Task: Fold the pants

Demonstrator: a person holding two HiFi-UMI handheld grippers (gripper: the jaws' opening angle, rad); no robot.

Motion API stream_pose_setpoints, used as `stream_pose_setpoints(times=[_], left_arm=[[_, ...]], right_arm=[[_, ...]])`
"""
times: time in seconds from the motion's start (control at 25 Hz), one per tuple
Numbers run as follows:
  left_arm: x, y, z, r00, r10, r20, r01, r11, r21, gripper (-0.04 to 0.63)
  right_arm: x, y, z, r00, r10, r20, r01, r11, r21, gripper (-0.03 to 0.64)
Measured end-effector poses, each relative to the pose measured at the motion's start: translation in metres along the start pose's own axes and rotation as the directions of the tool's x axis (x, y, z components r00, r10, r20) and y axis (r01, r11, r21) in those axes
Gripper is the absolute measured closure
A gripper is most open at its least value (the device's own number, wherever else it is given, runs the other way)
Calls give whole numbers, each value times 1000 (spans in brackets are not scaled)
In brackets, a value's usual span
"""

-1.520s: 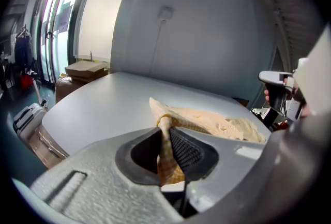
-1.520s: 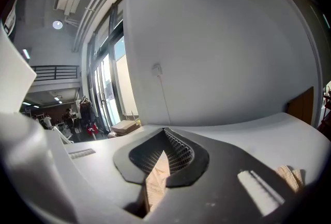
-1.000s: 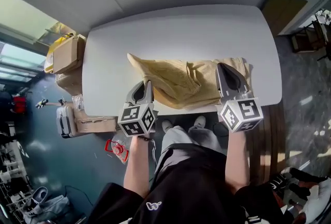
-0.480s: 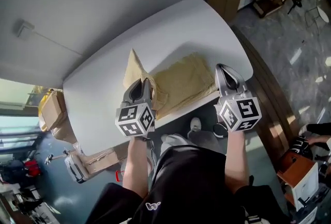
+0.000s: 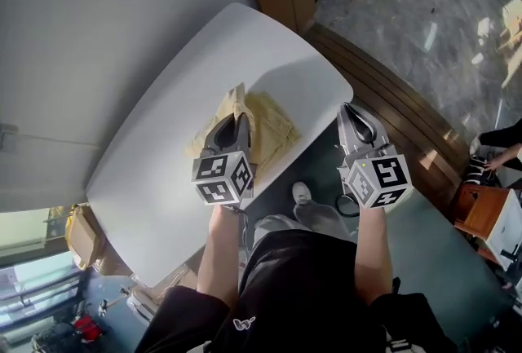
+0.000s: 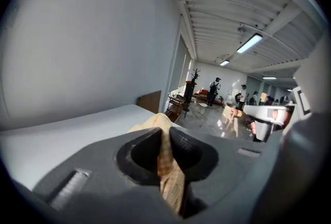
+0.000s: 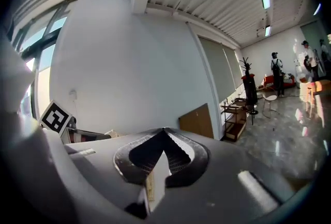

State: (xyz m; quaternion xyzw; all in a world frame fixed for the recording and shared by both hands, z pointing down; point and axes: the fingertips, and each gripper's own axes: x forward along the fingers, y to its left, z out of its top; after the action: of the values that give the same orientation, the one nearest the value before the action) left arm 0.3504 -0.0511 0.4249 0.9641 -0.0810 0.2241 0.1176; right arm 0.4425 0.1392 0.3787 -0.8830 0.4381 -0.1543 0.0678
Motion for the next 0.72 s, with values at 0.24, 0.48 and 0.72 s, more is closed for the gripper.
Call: stream_pose_setpoints(times=[0.24,0.48,0.72], left_arm=[[68,-60,-59,979,-138,-148,142,990,19,541],[108,-103,-111,950,-200,-240,197,980,-37,537],[110,-131,-144,902,-348,-254,324,937,-132,435]], right_arm=[[-29,-38,-25,991,-119,-61,120,993,11,612],[-60,-72,-42,979,-175,-103,177,984,10,612],[-55,-73,-44,981,-153,-123,154,988,1,612]])
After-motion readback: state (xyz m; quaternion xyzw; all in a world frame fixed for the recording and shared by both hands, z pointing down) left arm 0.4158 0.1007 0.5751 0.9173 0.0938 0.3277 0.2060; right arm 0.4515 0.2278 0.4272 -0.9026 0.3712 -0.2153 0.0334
